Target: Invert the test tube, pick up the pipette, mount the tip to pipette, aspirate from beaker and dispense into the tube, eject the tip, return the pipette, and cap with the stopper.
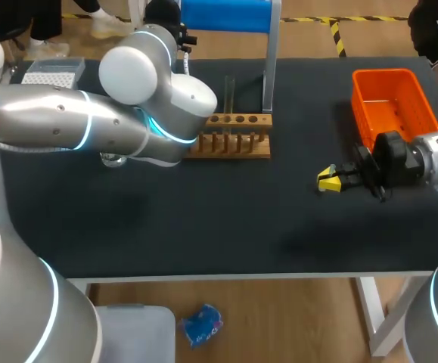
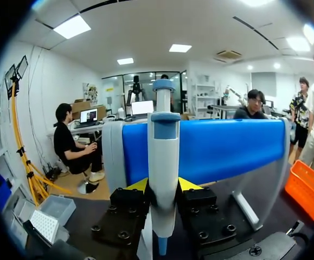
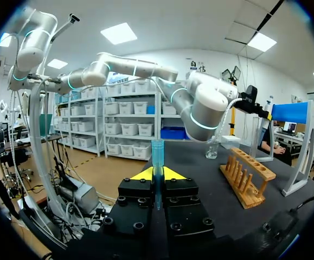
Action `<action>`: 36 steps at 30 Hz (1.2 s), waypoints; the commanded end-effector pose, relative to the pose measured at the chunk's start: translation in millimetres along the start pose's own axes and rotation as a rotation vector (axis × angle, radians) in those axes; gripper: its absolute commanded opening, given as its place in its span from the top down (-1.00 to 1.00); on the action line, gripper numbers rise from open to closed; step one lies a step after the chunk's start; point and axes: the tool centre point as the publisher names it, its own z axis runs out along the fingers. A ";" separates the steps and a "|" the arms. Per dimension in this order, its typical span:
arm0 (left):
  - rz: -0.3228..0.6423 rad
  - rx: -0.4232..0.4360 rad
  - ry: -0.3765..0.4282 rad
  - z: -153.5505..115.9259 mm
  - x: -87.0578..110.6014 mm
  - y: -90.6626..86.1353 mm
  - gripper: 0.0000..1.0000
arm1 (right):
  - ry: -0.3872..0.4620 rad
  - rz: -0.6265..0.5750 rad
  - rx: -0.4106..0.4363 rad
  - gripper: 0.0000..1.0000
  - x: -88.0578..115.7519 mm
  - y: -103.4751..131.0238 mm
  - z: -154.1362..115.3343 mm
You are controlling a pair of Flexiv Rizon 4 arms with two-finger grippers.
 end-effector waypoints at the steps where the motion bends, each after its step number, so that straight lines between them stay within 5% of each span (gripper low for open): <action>1: -0.006 0.016 -0.009 2.0 3.0 1.6 1.00 | 0.000 -0.001 0.000 1.00 0.0 -0.4 0.0; 27: 0.046 0.141 0.004 -32.3 2.5 -73.4 1.00 | 0.000 -0.001 0.000 1.00 0.0 -0.4 0.0; 36: 0.083 0.156 0.127 -69.3 9.9 -79.2 1.00 | 0.000 -0.001 0.000 1.00 0.0 -0.4 0.0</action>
